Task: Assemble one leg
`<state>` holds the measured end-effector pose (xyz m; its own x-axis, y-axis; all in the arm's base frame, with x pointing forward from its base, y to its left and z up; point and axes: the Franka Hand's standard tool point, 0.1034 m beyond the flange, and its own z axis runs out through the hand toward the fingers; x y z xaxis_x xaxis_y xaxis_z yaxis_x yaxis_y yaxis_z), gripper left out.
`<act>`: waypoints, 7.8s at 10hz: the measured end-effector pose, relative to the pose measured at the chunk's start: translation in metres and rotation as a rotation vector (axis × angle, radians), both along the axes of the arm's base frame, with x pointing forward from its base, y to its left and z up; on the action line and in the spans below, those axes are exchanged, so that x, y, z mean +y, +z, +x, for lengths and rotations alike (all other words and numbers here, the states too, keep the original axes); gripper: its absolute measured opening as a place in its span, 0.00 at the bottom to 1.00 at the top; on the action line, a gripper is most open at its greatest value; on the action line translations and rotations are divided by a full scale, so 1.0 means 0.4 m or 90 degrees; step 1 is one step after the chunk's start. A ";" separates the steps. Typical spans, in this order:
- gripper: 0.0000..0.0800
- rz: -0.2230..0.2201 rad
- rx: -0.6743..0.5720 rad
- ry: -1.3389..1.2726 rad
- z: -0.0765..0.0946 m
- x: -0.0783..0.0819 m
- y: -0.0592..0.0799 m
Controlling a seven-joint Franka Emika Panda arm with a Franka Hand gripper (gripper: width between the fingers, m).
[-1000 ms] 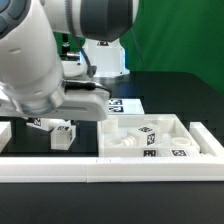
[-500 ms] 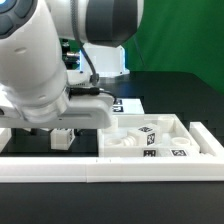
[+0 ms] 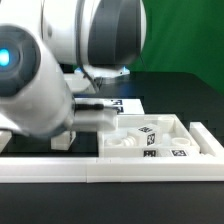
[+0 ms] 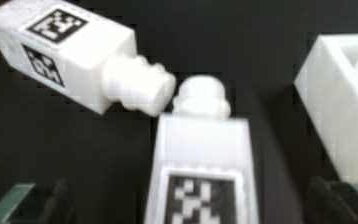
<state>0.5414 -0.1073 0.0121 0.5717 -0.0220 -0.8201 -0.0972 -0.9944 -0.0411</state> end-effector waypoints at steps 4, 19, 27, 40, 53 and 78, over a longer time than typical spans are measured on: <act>0.81 0.008 -0.010 0.015 -0.030 -0.001 -0.009; 0.36 -0.035 -0.212 0.025 0.098 0.076 0.155; 0.36 -0.088 -0.556 -0.006 0.179 0.195 0.209; 0.36 -0.075 -0.990 0.005 0.234 0.423 0.224; 0.36 -0.045 -0.983 0.078 0.149 0.513 0.150; 0.81 -0.010 -0.661 0.102 0.140 0.488 0.202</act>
Offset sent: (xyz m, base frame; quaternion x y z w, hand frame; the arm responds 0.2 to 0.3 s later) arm -0.0018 -0.0036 -0.0017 -0.0210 -0.0032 0.0156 0.9997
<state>0.5974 0.0877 0.0929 0.9912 0.1090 0.0745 0.1105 -0.9937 -0.0161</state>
